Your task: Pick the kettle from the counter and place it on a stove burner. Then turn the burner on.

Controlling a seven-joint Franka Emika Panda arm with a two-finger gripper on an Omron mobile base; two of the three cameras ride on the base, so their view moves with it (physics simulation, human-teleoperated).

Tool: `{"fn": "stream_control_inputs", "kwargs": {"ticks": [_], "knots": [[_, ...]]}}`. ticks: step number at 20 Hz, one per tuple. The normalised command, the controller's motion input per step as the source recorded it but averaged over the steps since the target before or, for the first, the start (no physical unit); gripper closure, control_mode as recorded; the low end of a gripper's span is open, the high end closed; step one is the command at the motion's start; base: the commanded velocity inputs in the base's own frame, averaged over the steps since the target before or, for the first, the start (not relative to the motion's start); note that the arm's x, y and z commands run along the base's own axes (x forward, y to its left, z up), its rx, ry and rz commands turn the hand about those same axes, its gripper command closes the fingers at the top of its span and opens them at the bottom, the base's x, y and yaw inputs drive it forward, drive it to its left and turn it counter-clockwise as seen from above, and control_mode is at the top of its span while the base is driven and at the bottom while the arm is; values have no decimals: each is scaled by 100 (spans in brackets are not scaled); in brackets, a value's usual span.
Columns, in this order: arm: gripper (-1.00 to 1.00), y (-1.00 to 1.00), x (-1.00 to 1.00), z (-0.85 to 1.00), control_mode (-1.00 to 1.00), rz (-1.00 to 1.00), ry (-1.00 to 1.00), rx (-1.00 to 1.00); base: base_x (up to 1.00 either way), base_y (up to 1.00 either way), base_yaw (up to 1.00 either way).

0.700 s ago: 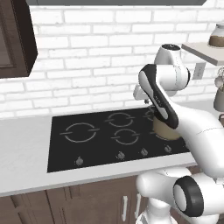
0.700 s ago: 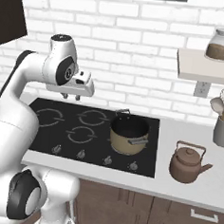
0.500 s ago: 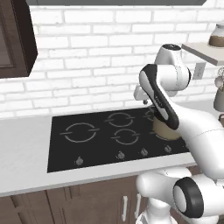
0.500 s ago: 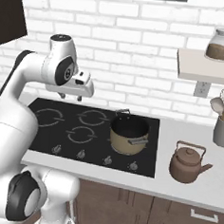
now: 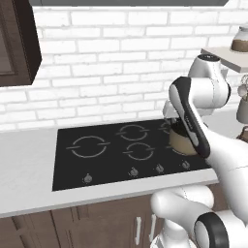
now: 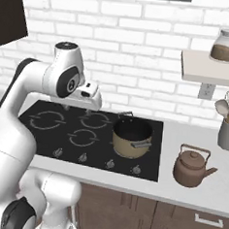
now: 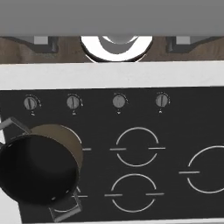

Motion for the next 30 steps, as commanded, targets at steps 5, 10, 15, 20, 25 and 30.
{"fn": "stream_control_inputs", "kwargs": {"ticks": [5,10,15,20,25,30], "knots": [[-100,-37,-29,-11,-100,-8,0,0,0,0,0],[-100,-31,-24,-2,-100,-4,0,0,0,0,0],[-100,-23,-20,-1,-100,-7,-1,0,0,0,0],[-100,-41,-2,-15,-100,-19,-6,0,0,0,0],[-100,-49,0,-20,-100,-23,-11,0,0,0,0],[-100,-73,0,-5,-100,-36,0,3,0,0,0]]}}
